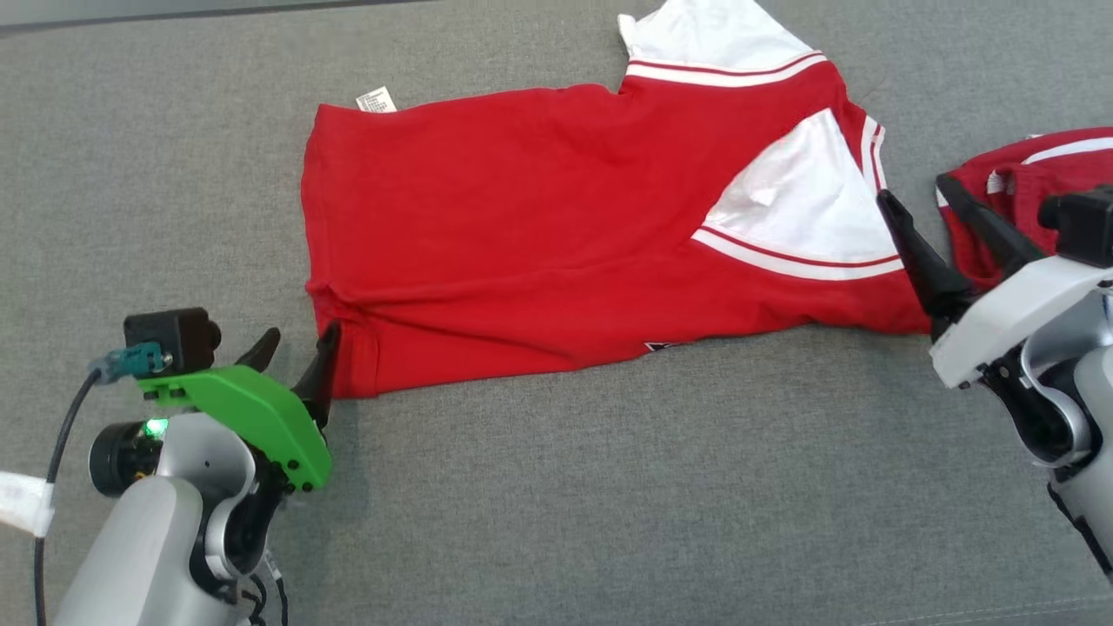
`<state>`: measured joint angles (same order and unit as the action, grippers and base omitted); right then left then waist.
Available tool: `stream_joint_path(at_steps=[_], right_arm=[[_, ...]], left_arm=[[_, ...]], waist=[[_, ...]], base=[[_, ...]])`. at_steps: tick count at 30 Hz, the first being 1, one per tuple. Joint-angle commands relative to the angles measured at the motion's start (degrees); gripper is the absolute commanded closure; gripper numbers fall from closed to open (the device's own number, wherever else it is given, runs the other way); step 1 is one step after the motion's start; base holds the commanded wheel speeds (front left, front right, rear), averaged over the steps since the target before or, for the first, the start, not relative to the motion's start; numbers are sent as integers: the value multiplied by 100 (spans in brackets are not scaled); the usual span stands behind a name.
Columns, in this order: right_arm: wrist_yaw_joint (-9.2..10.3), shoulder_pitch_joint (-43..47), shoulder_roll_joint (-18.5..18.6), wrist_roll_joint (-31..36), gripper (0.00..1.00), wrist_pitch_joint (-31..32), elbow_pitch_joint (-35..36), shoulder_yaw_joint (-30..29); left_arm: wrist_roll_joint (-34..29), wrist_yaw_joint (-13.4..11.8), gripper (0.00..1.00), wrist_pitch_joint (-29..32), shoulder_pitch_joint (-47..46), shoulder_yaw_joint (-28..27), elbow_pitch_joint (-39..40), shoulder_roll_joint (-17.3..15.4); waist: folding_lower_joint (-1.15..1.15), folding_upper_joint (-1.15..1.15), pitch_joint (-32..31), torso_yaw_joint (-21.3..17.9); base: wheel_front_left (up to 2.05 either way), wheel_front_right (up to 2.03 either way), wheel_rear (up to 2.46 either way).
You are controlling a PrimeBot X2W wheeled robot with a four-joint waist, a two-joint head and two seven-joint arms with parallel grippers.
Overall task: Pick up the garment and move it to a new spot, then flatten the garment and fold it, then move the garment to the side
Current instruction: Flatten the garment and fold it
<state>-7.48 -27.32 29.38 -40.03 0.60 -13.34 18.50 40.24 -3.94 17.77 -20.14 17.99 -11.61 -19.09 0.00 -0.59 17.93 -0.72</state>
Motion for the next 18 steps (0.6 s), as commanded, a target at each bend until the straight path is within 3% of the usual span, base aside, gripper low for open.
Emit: stream_joint_path(at_steps=[1, 5, 9, 18], right_arm=[[-1, 248, 84, 192, 0, 52, 168, -119], [0, 818, 255, 781, 0, 473, 705, -444], [1, 1234, 153, 1232, 0, 969, 1055, -771], [3, 1294, -98, 1935, 0, 1667, 912, -930]], left_arm=[[70, -77, 0, -66, 237, -47, 214, -13], [143, -187, 0, 43, 656, -9, 762, -21], [161, -265, 0, 170, 696, 27, 889, -5], [55, -215, 0, 499, 449, 141, 551, -231]], waist=[[0, 59, -172, -93], [0, 59, -116, -107], [0, 59, 47, -118], [0, 59, 283, -176]], base=[[0, 0, 0], [0, 0, 0], [0, 0, 0], [0, 0, 0]])
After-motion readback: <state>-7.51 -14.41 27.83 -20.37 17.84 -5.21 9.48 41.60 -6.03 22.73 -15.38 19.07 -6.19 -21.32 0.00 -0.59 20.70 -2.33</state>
